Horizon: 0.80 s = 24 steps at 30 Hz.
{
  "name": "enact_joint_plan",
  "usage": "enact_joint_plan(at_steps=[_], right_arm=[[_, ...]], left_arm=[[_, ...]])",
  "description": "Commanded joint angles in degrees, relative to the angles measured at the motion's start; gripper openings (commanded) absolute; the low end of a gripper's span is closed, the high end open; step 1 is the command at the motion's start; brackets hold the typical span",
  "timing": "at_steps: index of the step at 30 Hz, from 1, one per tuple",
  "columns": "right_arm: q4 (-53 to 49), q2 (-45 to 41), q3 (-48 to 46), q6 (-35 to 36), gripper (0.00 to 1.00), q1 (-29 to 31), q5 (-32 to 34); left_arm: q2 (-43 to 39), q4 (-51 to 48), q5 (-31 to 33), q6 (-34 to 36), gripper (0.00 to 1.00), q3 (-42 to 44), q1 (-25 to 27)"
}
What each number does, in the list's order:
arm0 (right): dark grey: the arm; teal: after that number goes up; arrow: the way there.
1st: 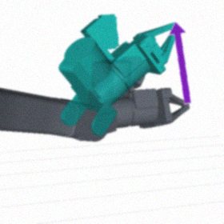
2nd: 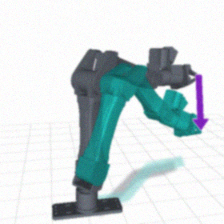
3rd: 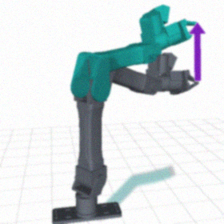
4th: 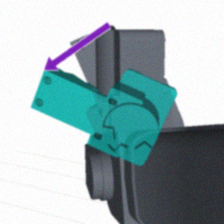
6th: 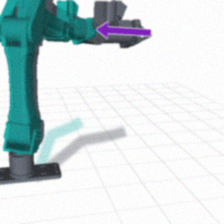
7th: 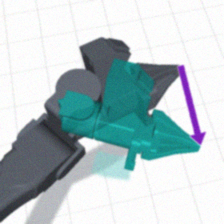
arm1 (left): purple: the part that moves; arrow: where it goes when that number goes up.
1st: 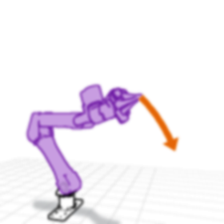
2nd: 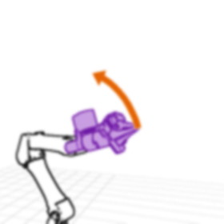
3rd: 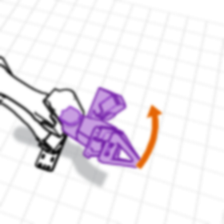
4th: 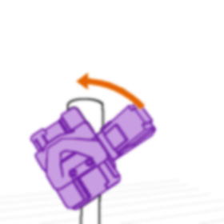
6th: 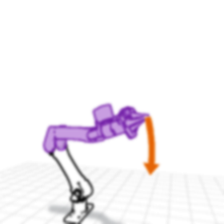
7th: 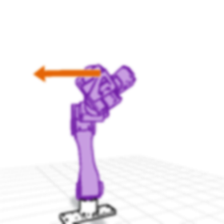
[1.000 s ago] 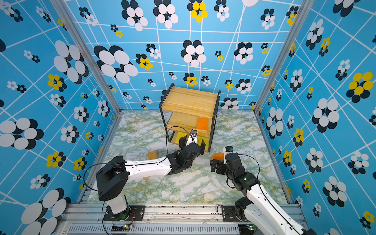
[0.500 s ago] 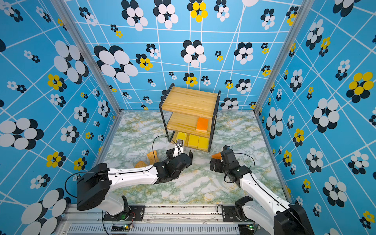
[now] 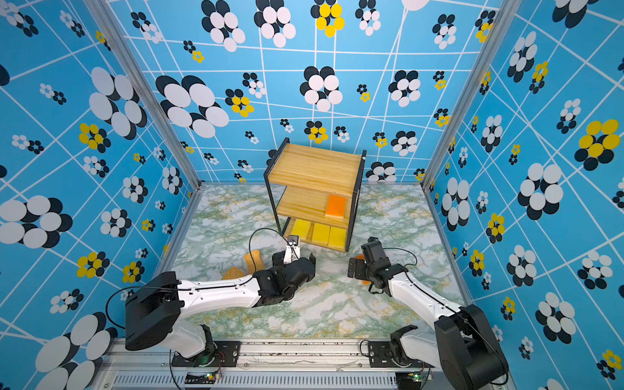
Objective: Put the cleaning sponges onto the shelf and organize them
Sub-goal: 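Draw the left gripper back out of the shelf toward the table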
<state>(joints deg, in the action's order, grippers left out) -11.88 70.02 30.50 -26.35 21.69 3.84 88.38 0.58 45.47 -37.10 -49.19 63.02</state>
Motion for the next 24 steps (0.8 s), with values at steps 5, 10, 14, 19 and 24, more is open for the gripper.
enact_joint_plan(at_steps=[5, 10, 14, 19, 24], right_arm=[[6.2, 0.5, -1.7, -4.1, 0.99, 0.2, -7.8], [11.2, 2.6, -2.8, -8.3, 0.99, 3.5, -9.6], [14.5, 6.0, -2.3, -11.5, 0.99, 8.0, -11.1], [18.0, 4.8, -2.8, -13.0, 0.99, 11.6, -13.3], [12.0, -5.5, -2.8, -8.6, 0.99, 11.5, -8.8]], left_arm=[[-1.1, -1.4, 0.1, -1.3, 0.99, 0.4, -0.3], [-0.8, -1.4, 0.1, -2.0, 0.99, 0.5, -0.4], [-0.8, -1.5, 0.3, -2.4, 0.99, 0.9, -0.4], [-0.7, -1.9, 0.6, -3.4, 0.99, 1.4, -0.3], [-0.4, -1.4, 0.0, -4.3, 0.99, 2.5, -0.3]])
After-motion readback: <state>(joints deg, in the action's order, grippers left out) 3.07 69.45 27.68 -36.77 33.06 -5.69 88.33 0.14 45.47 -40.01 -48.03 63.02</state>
